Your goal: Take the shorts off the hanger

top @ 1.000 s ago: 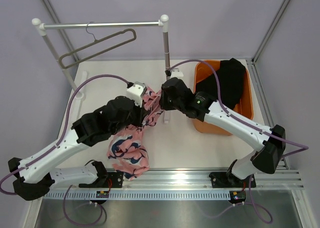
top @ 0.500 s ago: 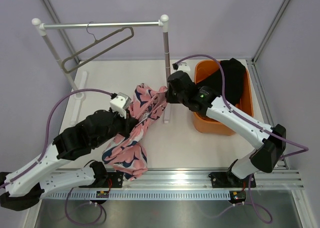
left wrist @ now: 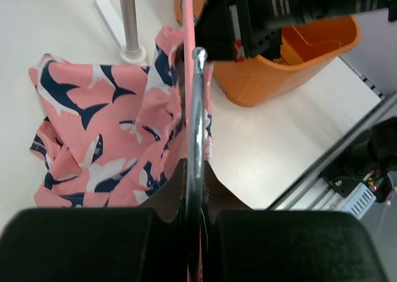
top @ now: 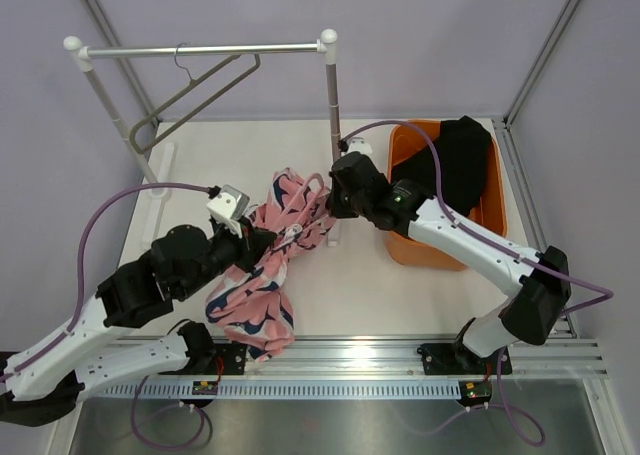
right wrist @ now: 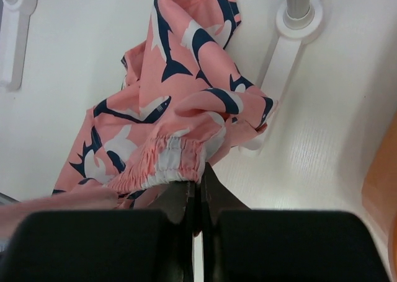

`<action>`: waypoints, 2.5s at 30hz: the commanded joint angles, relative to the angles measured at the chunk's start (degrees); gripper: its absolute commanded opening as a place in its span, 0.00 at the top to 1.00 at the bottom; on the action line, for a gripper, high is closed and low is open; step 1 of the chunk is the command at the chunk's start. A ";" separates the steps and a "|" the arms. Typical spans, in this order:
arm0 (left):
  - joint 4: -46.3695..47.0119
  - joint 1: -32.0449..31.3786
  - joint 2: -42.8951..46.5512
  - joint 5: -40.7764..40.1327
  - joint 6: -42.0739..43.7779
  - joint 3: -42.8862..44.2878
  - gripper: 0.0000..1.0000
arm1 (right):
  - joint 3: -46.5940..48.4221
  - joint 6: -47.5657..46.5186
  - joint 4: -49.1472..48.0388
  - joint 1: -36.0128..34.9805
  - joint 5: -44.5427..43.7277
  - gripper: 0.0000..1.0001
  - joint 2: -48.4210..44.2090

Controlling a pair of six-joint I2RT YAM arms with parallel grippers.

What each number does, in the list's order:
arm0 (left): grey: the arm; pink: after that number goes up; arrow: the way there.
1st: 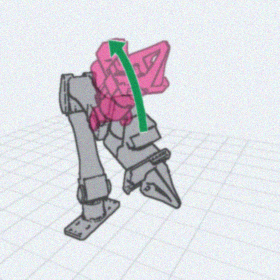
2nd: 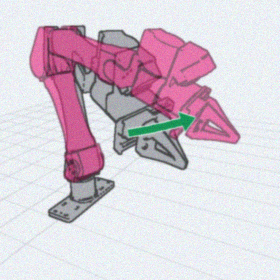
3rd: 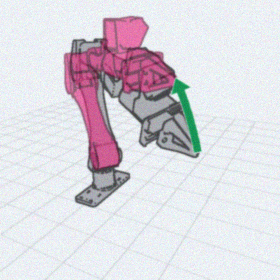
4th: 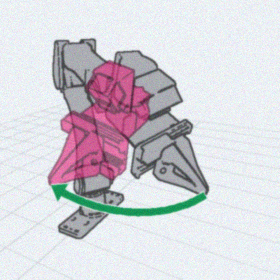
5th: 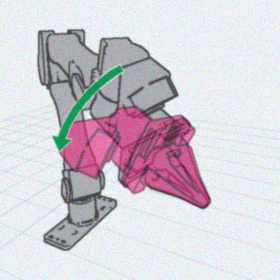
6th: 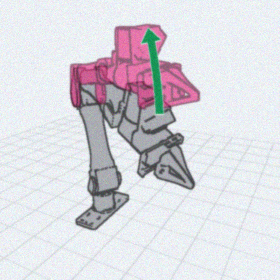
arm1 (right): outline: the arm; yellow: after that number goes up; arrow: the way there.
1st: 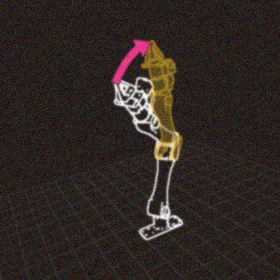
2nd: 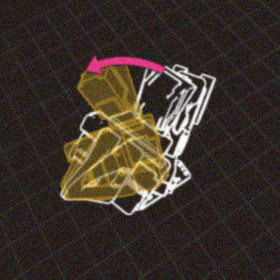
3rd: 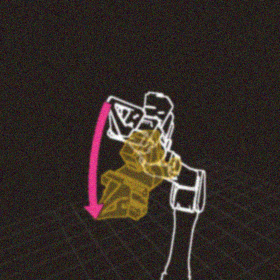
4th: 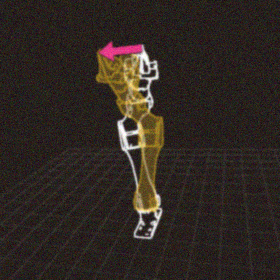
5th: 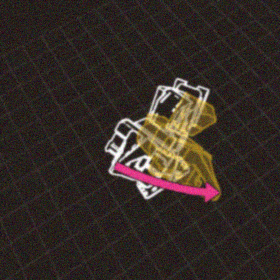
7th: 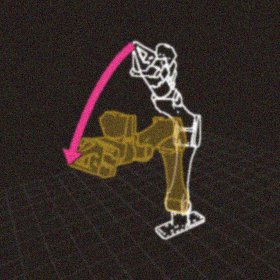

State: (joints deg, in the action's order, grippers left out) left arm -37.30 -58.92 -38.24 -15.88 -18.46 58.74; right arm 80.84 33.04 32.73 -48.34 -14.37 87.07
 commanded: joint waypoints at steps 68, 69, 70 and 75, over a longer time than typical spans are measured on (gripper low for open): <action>67.07 26.04 -15.90 -8.28 5.55 6.04 1.00 | 23.31 -14.40 27.04 -43.58 -6.02 1.00 -2.78; 67.62 26.04 -15.99 -9.25 4.84 5.77 1.00 | 23.23 -14.75 26.95 -44.38 -5.76 1.00 -2.43; 69.27 26.04 -15.99 -11.00 3.88 5.08 1.00 | 23.14 -15.10 26.86 -45.17 -5.67 1.00 -2.08; 70.34 26.04 -16.87 -12.77 3.43 5.42 1.00 | 23.14 -15.55 28.35 -48.69 -6.28 1.00 -0.85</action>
State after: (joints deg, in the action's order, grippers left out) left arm 24.05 -33.21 -55.09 -24.75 -13.58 63.24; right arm 102.74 19.00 59.96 -95.44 -21.28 85.73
